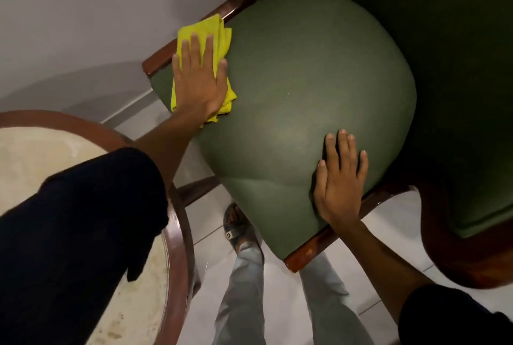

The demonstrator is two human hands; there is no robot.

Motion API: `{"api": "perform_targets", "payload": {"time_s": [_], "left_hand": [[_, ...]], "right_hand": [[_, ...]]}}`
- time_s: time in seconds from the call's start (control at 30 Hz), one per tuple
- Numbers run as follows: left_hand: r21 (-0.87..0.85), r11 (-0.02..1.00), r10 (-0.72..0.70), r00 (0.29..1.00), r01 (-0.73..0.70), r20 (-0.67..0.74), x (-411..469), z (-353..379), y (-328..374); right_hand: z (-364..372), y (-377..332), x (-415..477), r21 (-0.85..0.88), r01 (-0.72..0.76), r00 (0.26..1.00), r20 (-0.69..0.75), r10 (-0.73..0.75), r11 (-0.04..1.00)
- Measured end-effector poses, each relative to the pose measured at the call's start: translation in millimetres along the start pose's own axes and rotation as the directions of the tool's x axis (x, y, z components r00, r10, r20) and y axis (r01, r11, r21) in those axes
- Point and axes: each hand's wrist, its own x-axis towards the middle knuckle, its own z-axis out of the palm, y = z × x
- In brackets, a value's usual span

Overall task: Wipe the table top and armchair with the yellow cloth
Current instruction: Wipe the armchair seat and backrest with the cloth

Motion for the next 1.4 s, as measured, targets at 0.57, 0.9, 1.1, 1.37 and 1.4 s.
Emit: {"api": "perform_targets", "payload": {"time_s": [0.57, 0.9, 1.1, 1.37, 1.4], "left_hand": [[0.135, 0.901, 0.405, 0.911, -0.413, 0.082, 31.9, 22.7, 122.4], [-0.091, 0.820, 0.570, 0.821, -0.565, 0.036, -100.5, 29.2, 114.6], [0.074, 0.912, 0.389, 0.908, -0.403, 0.153, -7.9, -11.0, -24.8], [0.062, 0.875, 0.463, 0.868, -0.479, 0.180, -2.4, 3.0, -45.1], [0.063, 0.871, 0.473, 0.866, -0.487, 0.166, -1.7, 4.0, -46.0]], "right_hand": [[-14.4, 26.5, 17.6, 0.279, -0.391, 0.898, -0.095, 0.430, 0.877], [-49.8, -13.4, 33.6, 0.474, -0.322, 0.877, -0.176, 0.447, 0.819], [-16.9, -102.8, 79.7, 0.098, -0.274, 0.960, -0.030, 0.278, 0.957], [1.9, -52.2, 82.4, -0.065, -0.545, 0.835, -0.130, 0.534, 0.836], [10.2, -70.2, 74.4, -0.084, -0.518, 0.853, -0.123, 0.507, 0.851]]}}
